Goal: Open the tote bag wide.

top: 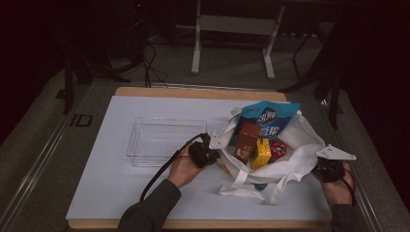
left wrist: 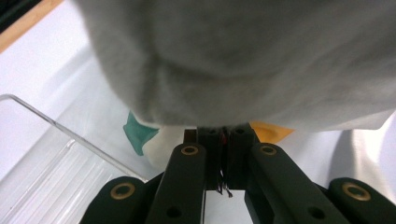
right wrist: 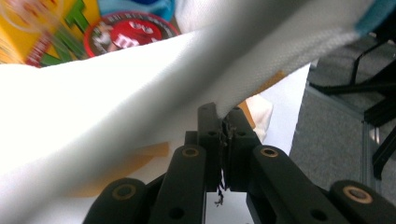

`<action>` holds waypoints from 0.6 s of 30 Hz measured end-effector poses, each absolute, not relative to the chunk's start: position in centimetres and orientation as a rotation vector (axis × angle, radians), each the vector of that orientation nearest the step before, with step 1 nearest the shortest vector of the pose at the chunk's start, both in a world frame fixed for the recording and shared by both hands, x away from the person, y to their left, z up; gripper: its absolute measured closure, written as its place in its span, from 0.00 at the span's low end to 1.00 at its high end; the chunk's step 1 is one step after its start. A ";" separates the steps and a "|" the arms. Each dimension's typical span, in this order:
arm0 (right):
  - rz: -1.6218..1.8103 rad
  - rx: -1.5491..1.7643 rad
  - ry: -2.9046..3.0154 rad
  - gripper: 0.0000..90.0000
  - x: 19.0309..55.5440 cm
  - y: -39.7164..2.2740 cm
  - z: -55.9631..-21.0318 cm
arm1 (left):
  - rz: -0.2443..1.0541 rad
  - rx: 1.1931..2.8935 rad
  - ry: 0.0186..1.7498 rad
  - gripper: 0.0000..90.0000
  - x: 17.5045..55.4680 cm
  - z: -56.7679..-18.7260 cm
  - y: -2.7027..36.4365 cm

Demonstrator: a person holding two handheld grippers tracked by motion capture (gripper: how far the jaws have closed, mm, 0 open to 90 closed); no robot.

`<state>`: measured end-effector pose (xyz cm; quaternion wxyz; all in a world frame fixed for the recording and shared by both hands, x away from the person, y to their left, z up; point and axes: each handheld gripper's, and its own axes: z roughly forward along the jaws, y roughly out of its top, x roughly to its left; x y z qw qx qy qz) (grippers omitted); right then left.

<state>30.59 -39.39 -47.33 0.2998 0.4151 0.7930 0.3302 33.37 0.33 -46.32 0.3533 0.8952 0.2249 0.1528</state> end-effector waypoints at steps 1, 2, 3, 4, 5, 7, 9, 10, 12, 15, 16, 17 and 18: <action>0.869 1.114 2.108 0.97 30.7 -39.4 -47.5 | 0.396 2.326 0.588 0.98 33.5 -46.5 0.3; 0.867 1.123 2.112 0.97 30.8 -39.4 -47.8 | 0.395 2.330 0.595 0.98 33.6 -46.6 0.2; 0.863 1.125 2.117 0.97 30.9 -39.4 -48.0 | 0.396 2.335 0.601 0.98 33.7 -46.7 0.2; 0.861 1.136 2.118 0.97 31.0 -39.4 -48.2 | 0.395 2.337 0.609 0.98 33.8 -46.8 0.2; 0.867 1.150 2.118 0.97 31.1 -39.4 -48.4 | 0.394 2.338 0.620 0.98 33.9 -46.9 0.1; 0.868 1.158 2.119 0.97 31.2 -39.5 -48.6 | 0.397 2.341 0.631 0.98 34.0 -46.9 0.1; 0.859 1.169 2.126 0.97 31.5 -39.5 -49.0 | 0.398 2.348 0.656 0.98 34.1 -47.1 0.0; 0.856 1.177 2.129 0.97 31.6 -39.4 -49.1 | 0.390 2.348 0.667 0.98 34.2 -47.2 0.0; 0.857 1.197 2.133 0.97 31.9 -39.5 -49.4 | 0.380 2.341 0.675 0.98 34.3 -47.2 0.1; 0.887 1.216 2.120 0.96 31.8 -39.6 -49.2 | 0.367 2.320 0.663 0.97 34.2 -47.1 0.4; 0.905 1.225 2.112 0.95 31.7 -39.7 -49.0 | 0.352 2.308 0.664 0.96 34.2 -47.0 0.6; 0.918 1.232 2.110 0.94 31.6 -39.8 -48.8 | 0.330 2.294 0.661 0.94 34.2 -46.9 0.8; 0.924 1.234 2.106 0.93 31.5 -39.9 -48.6 | 0.305 2.270 0.654 0.91 34.2 -46.8 1.1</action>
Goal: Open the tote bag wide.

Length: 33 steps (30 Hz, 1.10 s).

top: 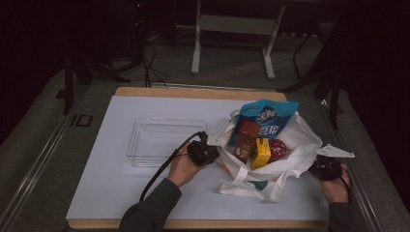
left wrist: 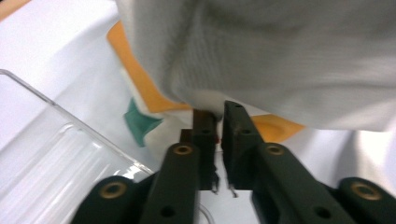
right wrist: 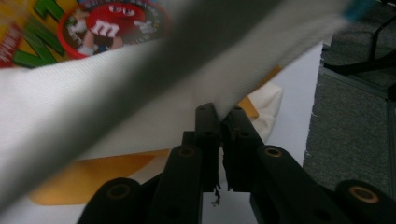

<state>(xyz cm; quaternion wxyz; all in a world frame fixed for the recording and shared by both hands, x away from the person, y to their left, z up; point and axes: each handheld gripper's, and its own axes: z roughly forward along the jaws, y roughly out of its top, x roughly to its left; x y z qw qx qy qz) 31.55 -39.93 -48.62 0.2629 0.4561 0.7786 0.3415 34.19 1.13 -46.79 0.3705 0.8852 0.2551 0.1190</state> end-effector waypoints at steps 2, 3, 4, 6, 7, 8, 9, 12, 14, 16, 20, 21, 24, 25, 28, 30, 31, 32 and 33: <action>0.939 1.230 2.114 0.89 31.2 -40.2 -48.1 | 0.283 2.232 0.648 0.87 34.1 -46.4 1.8; 0.942 1.223 2.121 0.87 31.1 -40.3 -47.9 | 0.282 2.217 0.655 0.85 34.0 -46.2 2.1; 0.941 1.217 2.120 0.84 30.8 -40.4 -47.6 | 0.277 2.205 0.656 0.83 33.9 -46.0 2.4; 0.949 1.215 2.114 0.80 30.4 -40.6 -47.1 | 0.267 2.183 0.650 0.81 33.8 -45.7 3.1; 0.957 1.213 2.109 0.78 30.1 -40.8 -46.9 | 0.265 2.172 0.648 0.80 33.7 -45.5 3.3; 0.970 1.215 2.105 0.76 29.8 -40.9 -46.6 | 0.261 2.162 0.650 0.79 33.5 -45.3 3.6; 0.985 1.220 2.100 0.75 29.6 -41.1 -46.4 | 0.262 2.152 0.650 0.78 33.4 -45.1 3.8; 1.012 1.226 2.092 0.71 28.9 -41.5 -45.7 | 0.257 2.129 0.648 0.74 33.1 -44.6 4.4; 1.016 1.219 2.095 0.69 28.4 -41.6 -45.3 | 0.253 2.120 0.642 0.73 32.9 -44.4 4.7; 1.022 1.220 2.098 0.67 28.3 -41.6 -45.3 | 0.251 2.113 0.642 0.72 32.8 -44.2 4.8; 1.050 1.213 2.089 0.64 27.3 -41.7 -44.6 | 0.248 2.095 0.623 0.70 32.0 -43.4 5.2; 1.057 1.212 2.086 0.64 27.1 -41.7 -44.4 | 0.247 2.090 0.620 0.70 31.9 -43.2 5.3; 1.107 1.203 2.084 0.62 26.6 -41.9 -43.9 | 0.238 2.077 0.616 0.73 31.5 -42.6 5.5; 1.135 1.203 2.083 0.61 26.5 -41.9 -43.7 | 0.238 2.072 0.609 0.75 31.4 -42.3 5.6; 1.191 1.210 2.071 0.59 26.5 -42.1 -43.3 | 0.249 2.051 0.578 0.76 30.8 -41.3 5.5; 1.211 1.205 2.061 0.59 26.5 -42.2 -43.0 | 0.265 2.045 0.547 0.76 30.4 -40.6 5.3; 1.232 1.211 2.054 0.58 26.5 -42.1 -42.8 | 0.271 2.041 0.532 0.76 30.2 -40.2 5.2; 1.256 1.203 2.051 0.58 26.5 -42.1 -42.6 | 0.281 2.038 0.514 0.76 30.0 -39.9 5.0; 1.271 1.201 2.047 0.57 26.5 -42.1 -42.4 | 0.286 2.034 0.498 0.76 29.8 -39.5 4.8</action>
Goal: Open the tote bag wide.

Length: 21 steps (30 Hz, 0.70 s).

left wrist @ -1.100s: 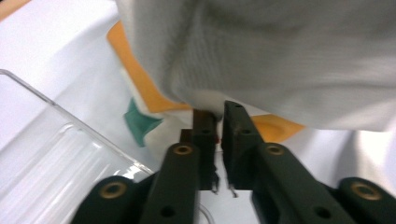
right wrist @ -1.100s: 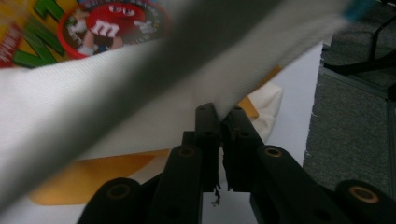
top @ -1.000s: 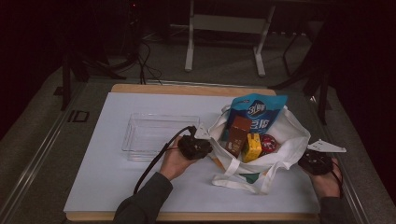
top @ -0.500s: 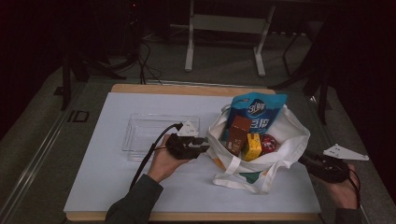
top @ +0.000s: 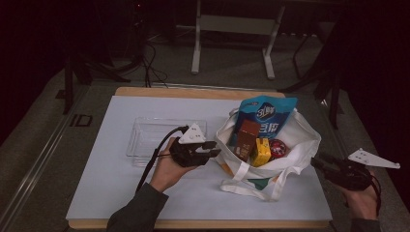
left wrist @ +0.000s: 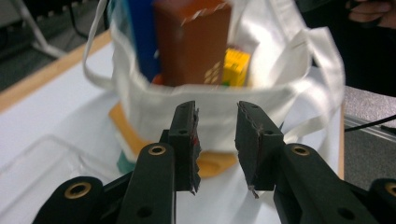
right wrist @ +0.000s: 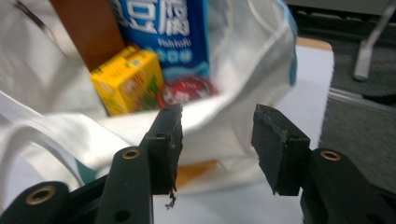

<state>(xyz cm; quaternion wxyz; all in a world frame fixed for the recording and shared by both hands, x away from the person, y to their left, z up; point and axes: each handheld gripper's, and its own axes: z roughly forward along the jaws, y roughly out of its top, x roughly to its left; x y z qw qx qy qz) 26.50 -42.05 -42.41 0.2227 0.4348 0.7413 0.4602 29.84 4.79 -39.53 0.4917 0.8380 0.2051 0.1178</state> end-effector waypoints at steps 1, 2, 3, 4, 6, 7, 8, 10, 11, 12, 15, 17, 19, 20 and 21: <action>1.272 1.202 2.046 0.57 26.5 -42.0 -42.3 | 0.291 2.031 0.481 0.76 29.7 -39.2 4.6; 1.266 1.200 2.048 0.57 26.7 -41.8 -42.1 | 0.296 2.028 0.461 0.76 29.6 -38.9 4.3; 1.259 1.203 2.048 0.57 26.8 -41.7 -42.1 | 0.298 2.028 0.438 0.76 29.5 -38.6 4.0; 1.254 1.210 2.048 0.57 27.0 -41.6 -42.0 | 0.303 2.025 0.417 0.74 29.4 -38.4 3.6; 1.249 1.216 2.048 0.57 27.4 -41.4 -42.0 | 0.315 2.035 0.396 0.70 29.4 -38.2 2.7; 1.250 1.222 2.047 0.58 27.6 -41.2 -42.0 | 0.313 2.050 0.377 0.68 29.5 -38.1 2.2; 1.249 1.222 2.046 0.59 27.8 -41.1 -42.0 | 0.325 2.062 0.363 0.67 29.5 -38.2 1.7; 1.242 1.239 2.040 0.62 28.1 -40.8 -42.0 | 0.344 2.091 0.347 0.64 29.6 -38.4 0.7; 1.235 1.241 2.039 0.64 28.3 -40.7 -42.1 | 0.339 2.106 0.337 0.63 29.7 -38.6 0.3; 1.227 1.240 2.045 0.68 28.5 -40.5 -42.1 | 0.341 2.126 0.323 0.61 29.8 -38.9 -0.2; 1.208 1.237 2.062 0.74 28.8 -40.1 -42.2 | 0.340 2.207 0.303 0.62 30.0 -40.0 -1.3; 1.199 1.234 2.069 0.77 29.0 -40.0 -42.3 | 0.298 2.229 0.293 0.67 30.0 -40.8 -1.7; 1.163 1.234 2.077 0.78 29.1 -39.7 -42.4 | 0.281 2.250 0.279 0.75 30.1 -41.4 -1.7; 1.130 1.230 2.082 0.79 29.2 -39.5 -42.5 | 0.276 2.266 0.274 0.79 30.2 -41.7 -1.7; 1.101 1.226 2.086 0.80 29.3 -39.3 -42.7 | 0.276 2.278 0.277 0.82 30.2 -42.1 -1.8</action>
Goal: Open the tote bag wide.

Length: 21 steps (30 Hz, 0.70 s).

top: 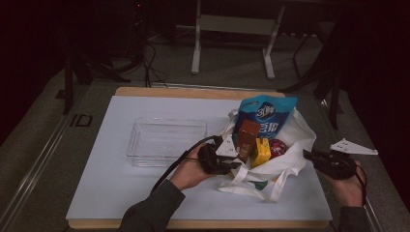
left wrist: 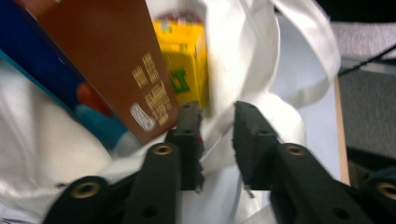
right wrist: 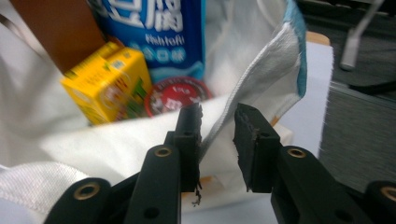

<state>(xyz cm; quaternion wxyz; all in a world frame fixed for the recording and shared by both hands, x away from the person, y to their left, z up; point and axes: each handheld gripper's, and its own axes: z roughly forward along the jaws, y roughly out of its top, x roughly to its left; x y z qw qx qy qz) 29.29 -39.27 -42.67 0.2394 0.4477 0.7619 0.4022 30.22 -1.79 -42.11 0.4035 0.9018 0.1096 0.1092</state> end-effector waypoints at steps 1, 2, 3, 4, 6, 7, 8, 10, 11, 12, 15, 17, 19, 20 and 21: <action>1.089 1.223 2.094 0.80 29.4 -39.1 -42.8 | 0.274 2.288 0.283 0.84 30.3 -42.5 -1.8; 1.088 1.226 2.101 0.81 29.5 -38.9 -43.0 | 0.272 2.302 0.285 0.87 30.5 -42.9 -1.8; 1.081 1.230 2.104 0.81 29.7 -38.8 -43.3 | 0.279 2.309 0.294 0.89 30.6 -43.2 -1.8; 1.069 1.236 2.107 0.82 29.8 -38.7 -43.5 | 0.284 2.317 0.304 0.91 30.7 -43.6 -1.8; 1.053 1.240 2.116 0.83 30.2 -38.3 -43.9 | 0.286 2.329 0.330 0.94 31.0 -44.2 -1.9; 1.049 1.243 2.121 0.84 30.4 -38.1 -44.2 | 0.291 2.339 0.340 0.95 31.1 -44.5 -2.0; 1.044 1.246 2.125 0.85 30.5 -37.9 -44.4 | 0.297 2.347 0.347 0.96 31.2 -44.9 -2.2; 1.030 1.250 2.135 0.86 31.0 -37.6 -44.8 | 0.308 2.376 0.352 0.97 31.4 -45.6 -2.6; 1.021 1.254 2.139 0.87 31.2 -37.5 -45.0 | 0.319 2.386 0.361 0.97 31.4 -45.9 -2.8; 1.008 1.260 2.140 0.89 31.4 -37.3 -45.3 | 0.328 2.395 0.370 0.98 31.4 -46.3 -3.0; 0.953 1.278 2.154 0.94 31.9 -36.9 -46.3 | 0.349 2.420 0.411 0.98 31.5 -47.5 -3.5; 0.926 1.296 2.157 0.95 32.1 -36.9 -46.9 | 0.355 2.438 0.425 0.98 31.6 -48.1 -3.6; 0.920 1.325 2.158 0.96 32.2 -37.1 -47.5 | 0.344 2.434 0.446 0.98 31.7 -48.6 -3.6; 0.913 1.337 2.163 0.96 32.3 -37.2 -47.8 | 0.343 2.433 0.453 0.98 31.8 -48.7 -3.5; 0.907 1.349 2.169 0.96 32.3 -37.4 -48.1 | 0.341 2.430 0.458 0.98 31.8 -48.8 -3.6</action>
